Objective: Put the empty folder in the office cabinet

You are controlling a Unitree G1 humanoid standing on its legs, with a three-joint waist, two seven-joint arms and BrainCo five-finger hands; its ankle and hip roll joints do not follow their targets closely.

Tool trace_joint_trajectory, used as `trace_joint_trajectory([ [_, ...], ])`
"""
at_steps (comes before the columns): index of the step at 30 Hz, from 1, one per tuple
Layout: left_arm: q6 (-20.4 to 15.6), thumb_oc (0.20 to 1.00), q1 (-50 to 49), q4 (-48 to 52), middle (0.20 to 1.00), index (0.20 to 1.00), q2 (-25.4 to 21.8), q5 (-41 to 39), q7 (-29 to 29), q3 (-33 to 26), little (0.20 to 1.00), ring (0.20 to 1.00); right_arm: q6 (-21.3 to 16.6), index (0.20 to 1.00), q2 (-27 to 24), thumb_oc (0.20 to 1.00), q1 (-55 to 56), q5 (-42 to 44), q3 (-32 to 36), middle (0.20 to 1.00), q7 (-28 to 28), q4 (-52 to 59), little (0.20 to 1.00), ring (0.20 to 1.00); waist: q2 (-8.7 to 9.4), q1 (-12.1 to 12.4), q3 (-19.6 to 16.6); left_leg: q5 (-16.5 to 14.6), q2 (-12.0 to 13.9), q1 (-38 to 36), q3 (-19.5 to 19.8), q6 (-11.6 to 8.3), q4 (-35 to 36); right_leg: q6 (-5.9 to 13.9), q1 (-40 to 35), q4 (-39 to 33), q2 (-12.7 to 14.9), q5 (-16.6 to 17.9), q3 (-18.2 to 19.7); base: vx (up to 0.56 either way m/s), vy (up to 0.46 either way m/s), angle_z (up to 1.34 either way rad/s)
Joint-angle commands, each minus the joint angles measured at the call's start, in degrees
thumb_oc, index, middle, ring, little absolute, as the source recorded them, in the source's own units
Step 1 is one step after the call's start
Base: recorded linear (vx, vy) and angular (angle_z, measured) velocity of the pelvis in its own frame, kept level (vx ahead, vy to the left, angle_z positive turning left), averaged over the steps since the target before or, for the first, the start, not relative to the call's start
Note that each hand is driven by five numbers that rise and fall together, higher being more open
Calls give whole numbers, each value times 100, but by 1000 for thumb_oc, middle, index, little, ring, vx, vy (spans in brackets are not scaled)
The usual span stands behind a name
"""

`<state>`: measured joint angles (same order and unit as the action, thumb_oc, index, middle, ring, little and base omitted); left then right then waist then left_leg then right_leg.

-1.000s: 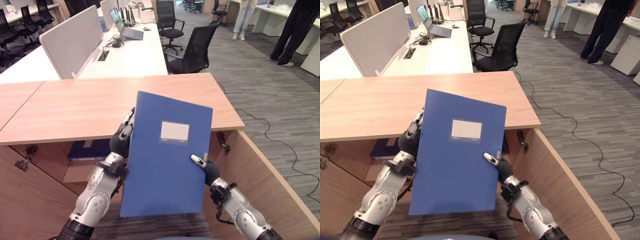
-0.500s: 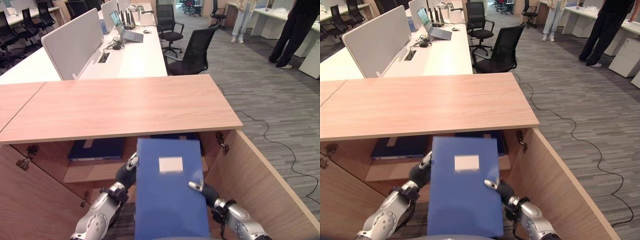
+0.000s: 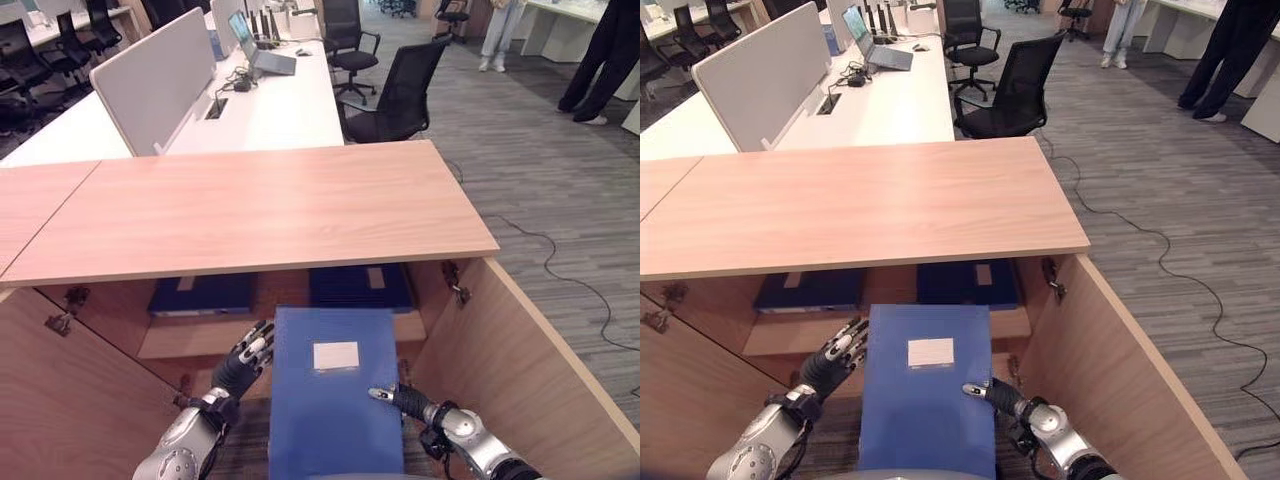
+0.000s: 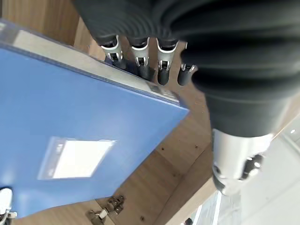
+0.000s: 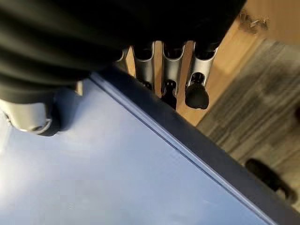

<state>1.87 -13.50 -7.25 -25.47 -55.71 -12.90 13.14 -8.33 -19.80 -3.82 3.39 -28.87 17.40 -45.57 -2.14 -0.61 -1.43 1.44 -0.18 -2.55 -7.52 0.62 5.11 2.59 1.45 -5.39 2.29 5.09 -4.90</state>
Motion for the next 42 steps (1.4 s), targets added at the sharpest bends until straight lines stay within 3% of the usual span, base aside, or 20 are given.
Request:
trace_joint_trajectory([
  [1, -347, 1000, 399, 552, 1000, 1000, 129, -5, -398, 112, 1000, 1000, 421, 200, 64, 200, 98, 50, -192, 200, -336, -700, 200, 200, 328, 45, -123, -350, -225, 151, 498, 16, -11, 280, -104, 76, 65, -378, -63, 27, 4, 5],
  [6, -368, 1000, 265, 15, 1000, 1000, 350, -70, -91, 31, 1000, 1000, 348, 200, 136, 200, 44, 1470, 520, 200, -653, -81, 200, 200, 227, 33, 64, -315, -227, 218, 535, 39, -11, 272, 56, 355, 111, -475, -100, 18, 11, 3],
  [11, -435, 1000, 247, -99, 1000, 1000, 393, -163, 65, 30, 1000, 1000, 250, 200, 59, 200, -187, 2161, 709, 200, -831, 483, 200, 200, 132, 55, 419, -250, -243, 505, 586, 109, -144, 206, 482, 783, 137, -604, -154, -92, 24, 6],
  [12, -470, 1000, 268, -96, 1000, 1000, 360, -196, 121, 24, 1000, 1000, 193, 200, 22, 200, -393, 2430, 777, 200, -949, 700, 200, 200, 102, 68, 663, -283, -252, 850, 582, 149, -475, 159, 821, 1115, 174, -682, -193, -158, 21, 7],
  [15, -515, 1000, 316, -110, 1000, 1000, 311, -241, 173, 15, 1000, 1000, 100, 200, -19, 200, -605, 2744, 850, 200, -1020, 1001, 200, 200, 78, 85, 918, -326, -261, 1381, 572, 179, -915, 122, 1307, 1539, 230, -764, -208, -188, 12, 13],
  [17, -579, 1000, 406, -92, 1000, 1000, 284, -308, 210, 20, 1000, 1000, -34, 200, -61, 200, -930, 3008, 912, 200, -1156, 1377, 200, 200, 63, 110, 1137, -440, -359, 2249, 605, 232, -1601, 57, 2047, 2122, 301, -888, -207, -225, 3, 11],
  [20, -619, 1000, 416, -45, 1000, 1000, 281, -315, 225, 28, 1000, 1000, -126, 200, -95, 200, -1100, 3132, 962, 200, -1219, 1599, 200, 200, 44, 118, 1170, -508, -405, 2722, 622, 271, -1959, 27, 2463, 2435, 350, -991, -204, -87, -3, 11],
  [21, -643, 1000, 431, -22, 1000, 1000, 299, -339, 217, 51, 1000, 1000, -188, 200, -150, 200, -1190, 3139, 1007, 200, -1287, 1827, 200, 200, 39, 129, 1221, -717, -420, 2980, 659, 263, -2260, 40, 2682, 2755, 394, -1210, -176, 5, -13, 10],
  [29, -714, 1000, 455, 205, 1000, 1000, 234, -344, 141, 112, 1000, 1000, -450, 200, -306, 200, -1511, 3327, 1248, 200, -1425, 2430, 200, 200, 24, 168, 1331, -1002, -377, 4114, 624, 274, -3240, -30, 3742, 3724, 500, -1502, -161, -33, -15, 13],
  [38, -782, 1000, 256, 521, 1000, 1000, 107, -287, 34, 110, 1000, 1000, -950, 200, -14, 200, -1693, 4001, 1680, 200, -1415, 3709, 200, 200, 29, 163, 1336, -1451, -283, 5433, 575, 290, -4524, -119, 5082, 5020, 577, -1953, -161, -5, 1, 2],
  [42, -794, 1000, 255, 716, 1000, 1000, -75, -302, 111, 220, 1000, 1000, -1007, 200, 133, 200, -2396, 4364, 1677, 200, -1820, 3366, 200, 200, 27, 253, 1289, -1661, -283, 5995, 600, 309, -5195, -209, 5629, 5644, 595, -2150, -134, -2, -22, 5],
])
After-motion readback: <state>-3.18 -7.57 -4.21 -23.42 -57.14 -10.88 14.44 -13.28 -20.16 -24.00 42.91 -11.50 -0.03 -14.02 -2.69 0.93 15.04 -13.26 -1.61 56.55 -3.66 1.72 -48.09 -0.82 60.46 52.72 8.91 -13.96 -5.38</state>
